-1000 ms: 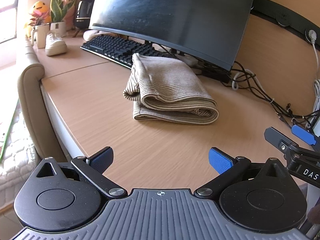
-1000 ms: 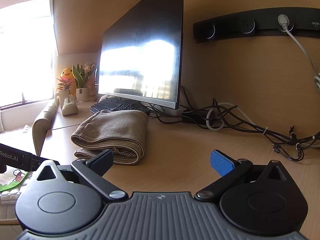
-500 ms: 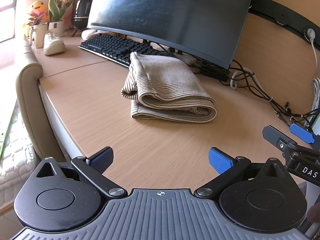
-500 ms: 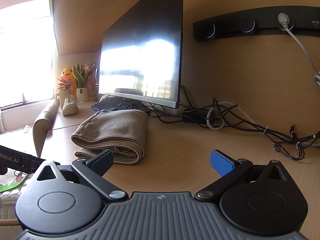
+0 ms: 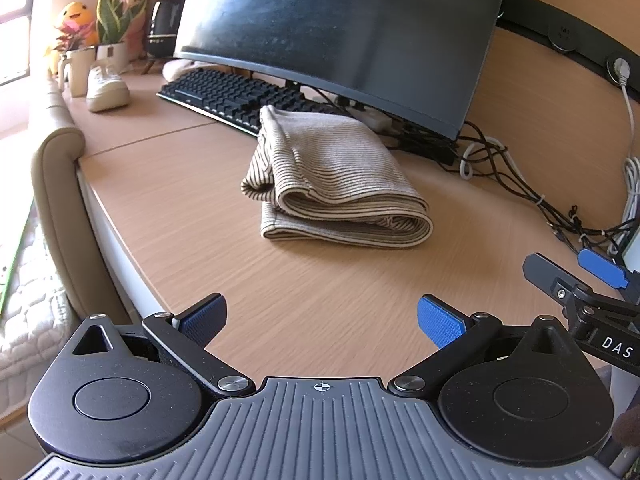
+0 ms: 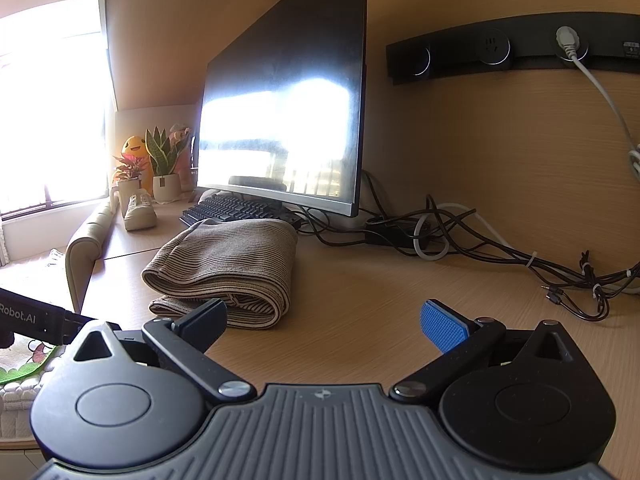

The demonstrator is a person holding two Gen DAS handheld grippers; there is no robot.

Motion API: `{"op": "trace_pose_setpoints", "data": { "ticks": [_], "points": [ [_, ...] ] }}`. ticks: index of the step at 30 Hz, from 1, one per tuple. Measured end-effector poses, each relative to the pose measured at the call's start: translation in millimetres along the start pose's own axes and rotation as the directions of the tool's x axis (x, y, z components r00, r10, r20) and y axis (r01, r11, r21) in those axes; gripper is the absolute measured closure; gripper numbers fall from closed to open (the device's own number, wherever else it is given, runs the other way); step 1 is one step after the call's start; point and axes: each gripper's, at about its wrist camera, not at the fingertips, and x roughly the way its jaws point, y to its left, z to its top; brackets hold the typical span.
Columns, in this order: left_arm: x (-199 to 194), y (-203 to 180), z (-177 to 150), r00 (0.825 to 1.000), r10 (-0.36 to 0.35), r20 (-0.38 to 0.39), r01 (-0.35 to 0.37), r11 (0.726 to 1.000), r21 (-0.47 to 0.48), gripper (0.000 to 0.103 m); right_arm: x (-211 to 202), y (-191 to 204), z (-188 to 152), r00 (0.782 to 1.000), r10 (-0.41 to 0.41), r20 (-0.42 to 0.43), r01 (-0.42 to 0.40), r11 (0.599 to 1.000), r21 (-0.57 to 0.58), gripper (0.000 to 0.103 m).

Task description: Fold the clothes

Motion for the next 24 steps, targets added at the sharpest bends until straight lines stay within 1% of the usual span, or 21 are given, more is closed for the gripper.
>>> {"op": "trace_pose_setpoints", "data": {
  "ticks": [24],
  "points": [
    [-2.4, 2.9, -0.2, 0.998, 0.056, 0.019, -0.057, 0.998, 0.014, 0.000, 3.1, 0.7, -0.6, 1.000, 0.006, -0.014, -0.006, 1.000, -0.004, 0.000]
  ]
}}
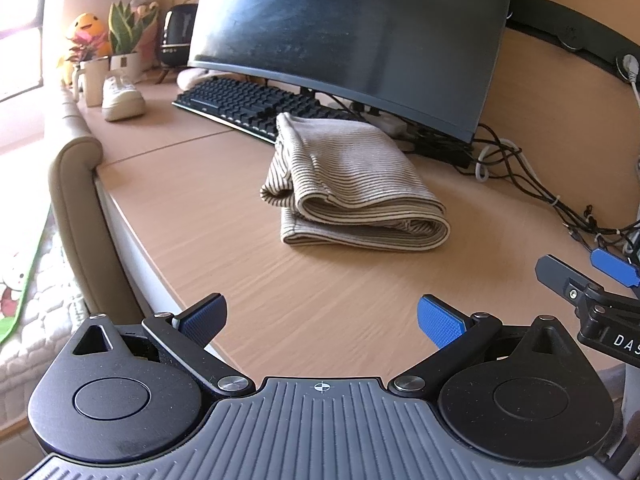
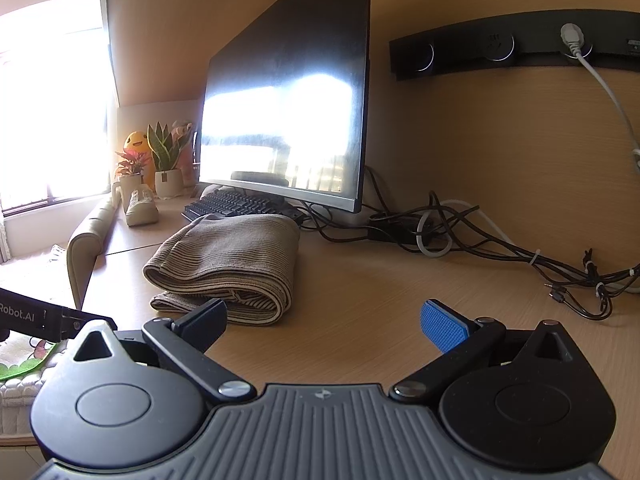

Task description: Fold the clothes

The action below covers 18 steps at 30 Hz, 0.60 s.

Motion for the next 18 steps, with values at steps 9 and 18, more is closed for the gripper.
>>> {"op": "trace_pose_setpoints", "data": {
  "ticks": [9, 18],
  "points": [
    [-0.4, -0.2, -0.4, 1.000, 0.001, 0.001, -0.001, 1.000, 0.005, 0.000, 1.1, 0.5, -0.3, 1.000, -0.001, -0.004, 0.001, 1.000, -0.003, 0.000],
    [-2.2, -2.3, 0.6, 1.000, 0.016, 0.018, -0.016, 1.000, 0.018, 0.000, 1.3, 1.1, -0.6, 1.000, -0.002, -0.006, 0.002, 1.000, -0.003, 0.000]
  ]
}}
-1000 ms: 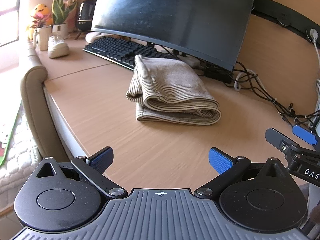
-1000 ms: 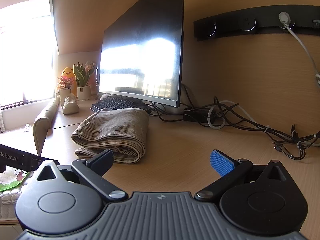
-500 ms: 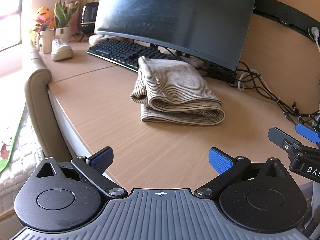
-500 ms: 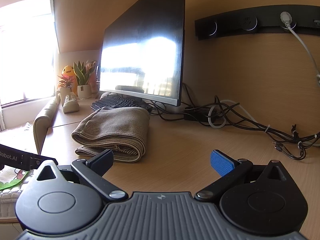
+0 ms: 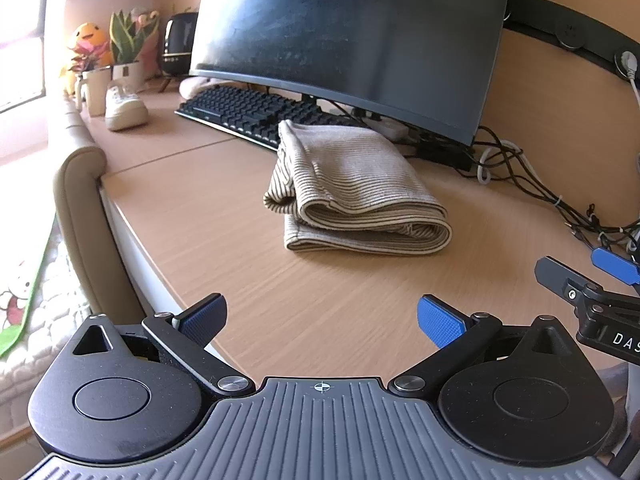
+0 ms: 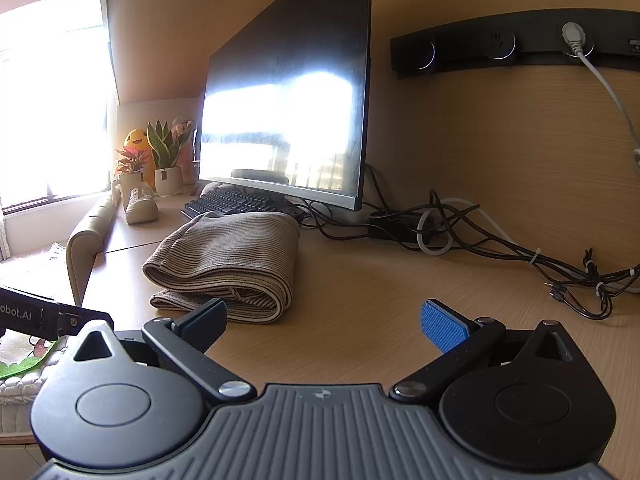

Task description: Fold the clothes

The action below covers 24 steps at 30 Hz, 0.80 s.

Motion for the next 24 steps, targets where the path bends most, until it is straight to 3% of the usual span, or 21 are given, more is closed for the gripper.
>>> {"op": "trace_pose_setpoints", "data": {
  "ticks": [24],
  "points": [
    [1.0, -1.1, 1.5, 1.000, -0.001, -0.001, 0.001, 1.000, 0.009, 0.000, 4.4, 3.2, 0.2, 0.999, 0.014, -0.033, -0.014, 1.000, -0.022, 0.000]
  ]
}}
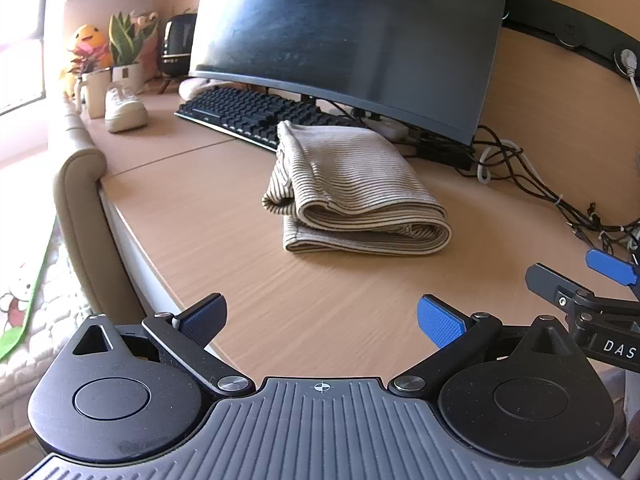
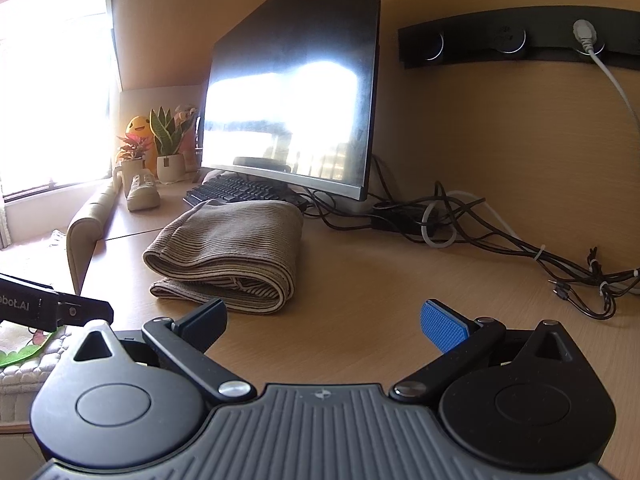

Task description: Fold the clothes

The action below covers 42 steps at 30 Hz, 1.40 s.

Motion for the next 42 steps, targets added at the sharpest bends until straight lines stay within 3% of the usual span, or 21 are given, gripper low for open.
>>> {"op": "trace_pose_setpoints", "data": {
  "ticks": [6, 24, 42],
  "points": [
    [0.7, 0.1, -0.1, 1.000, 0.002, -0.005, -0.002, 1.000, 0.002, 0.000, 2.3, 3.7, 0.3, 0.999, 0.046, -0.015, -0.046, 0.999, -0.025, 0.000],
    [8.2, -1.5, -2.6, 0.999, 0.008, -0.038, -0.008, 1.000, 0.005, 0.000, 6.1, 0.0, 1.6, 0.998, 0.046, -0.032, -0.046, 0.999, 0.001, 0.000],
    [5.6, -1.9, -1.0, 1.000, 0.002, -0.020, -0.002, 1.000, 0.005, 0.000, 6.0, -0.1, 0.7, 0.999, 0.042, -0.028, -0.042, 0.999, 0.007, 0.000]
  ]
}}
